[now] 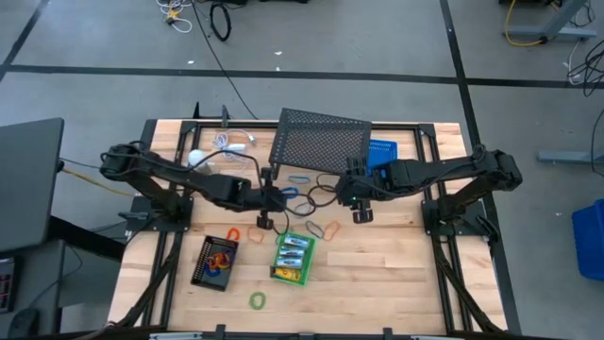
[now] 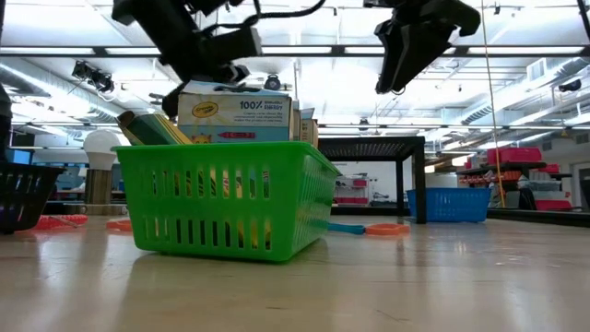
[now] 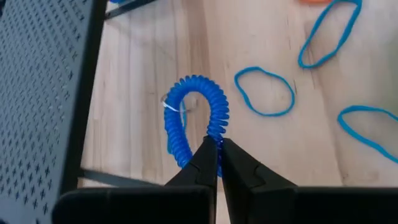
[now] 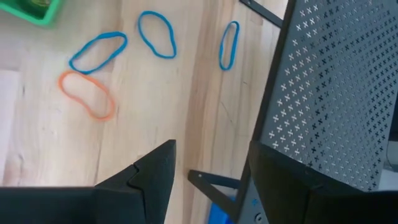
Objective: Pick & Place Office Desk Supplies
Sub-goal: Put the blue spring keychain into the black bin, then put the orange rubberband into the blue bin
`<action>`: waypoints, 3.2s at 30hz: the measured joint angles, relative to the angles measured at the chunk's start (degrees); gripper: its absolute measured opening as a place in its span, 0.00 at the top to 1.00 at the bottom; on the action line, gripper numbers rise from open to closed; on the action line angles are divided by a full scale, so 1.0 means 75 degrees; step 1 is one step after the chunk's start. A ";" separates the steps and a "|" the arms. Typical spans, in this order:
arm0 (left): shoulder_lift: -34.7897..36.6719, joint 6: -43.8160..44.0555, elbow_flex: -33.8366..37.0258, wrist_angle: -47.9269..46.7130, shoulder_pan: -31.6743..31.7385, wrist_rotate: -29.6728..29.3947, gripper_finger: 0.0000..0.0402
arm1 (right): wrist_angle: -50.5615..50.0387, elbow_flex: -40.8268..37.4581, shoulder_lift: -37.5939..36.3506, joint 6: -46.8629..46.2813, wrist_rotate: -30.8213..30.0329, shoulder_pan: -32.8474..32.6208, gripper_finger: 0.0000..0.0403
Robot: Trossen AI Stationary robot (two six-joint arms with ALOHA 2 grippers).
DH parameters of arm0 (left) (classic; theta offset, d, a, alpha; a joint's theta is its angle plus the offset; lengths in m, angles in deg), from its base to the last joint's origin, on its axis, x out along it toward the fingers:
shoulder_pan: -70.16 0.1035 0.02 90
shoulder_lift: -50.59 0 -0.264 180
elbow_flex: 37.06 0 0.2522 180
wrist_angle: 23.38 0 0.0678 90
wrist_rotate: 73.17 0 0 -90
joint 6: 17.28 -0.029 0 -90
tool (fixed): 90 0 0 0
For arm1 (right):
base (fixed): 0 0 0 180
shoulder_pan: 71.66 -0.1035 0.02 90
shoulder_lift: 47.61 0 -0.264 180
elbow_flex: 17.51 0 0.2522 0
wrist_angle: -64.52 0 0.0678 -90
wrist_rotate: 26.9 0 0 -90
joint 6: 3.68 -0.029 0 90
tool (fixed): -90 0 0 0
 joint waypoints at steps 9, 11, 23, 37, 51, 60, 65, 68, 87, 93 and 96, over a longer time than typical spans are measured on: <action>0.0574 0.1944 0.0003 -0.1599 -0.1103 -0.0585 0.98 | -0.0031 0.0000 0.0000 -0.0156 -0.0003 -0.0229 0.47; 0.0693 0.2478 0.0003 -0.1971 -0.1439 -0.0712 0.98 | 0.0021 0.0000 -0.0003 -0.0127 -0.0003 -0.0231 0.47; 0.0881 0.6576 0.0000 -0.4407 -0.3419 -0.0718 0.98 | 0.0431 0.0000 -0.0003 0.0047 0.0053 -0.0228 0.47; 0.0872 1.0733 0.0000 -0.6178 -0.5490 0.0368 0.98 | 0.0739 0.0000 -0.0003 0.0222 0.0064 -0.0226 0.47; 0.0869 1.2167 0.0000 -0.5420 -0.6523 0.1611 0.98 | 0.0903 0.0000 -0.0003 0.0310 0.0082 -0.0227 0.47; 0.0866 1.2018 0.0000 -0.5078 -0.6484 0.1394 0.98 | 0.0905 0.0000 -0.0003 0.0303 0.0082 -0.0225 0.47; 0.0866 1.2145 0.0000 -0.4625 -0.6482 0.1858 0.90 | 0.0899 0.0000 -0.0003 0.0278 0.0121 -0.0225 0.47; 0.0866 1.2335 0.0000 -0.4607 -0.6482 0.1942 0.82 | 0.0891 0.0000 -0.0003 0.0278 0.0315 -0.0225 0.47; 0.0864 1.1487 0.0003 -0.5206 -0.6194 -0.1149 0.57 | 0.1745 -0.1093 0.0029 0.0484 0.1690 -0.0225 0.47; 0.0864 0.9839 0.0003 -0.4815 -0.5389 -0.2425 0.55 | 0.2957 -0.2302 -0.0040 0.0896 0.1881 -0.0196 0.47; 0.0864 0.8684 0.0003 -0.4165 -0.4842 -0.2583 0.55 | 0.3536 -0.2758 -0.0041 0.0998 0.2291 -0.0193 0.47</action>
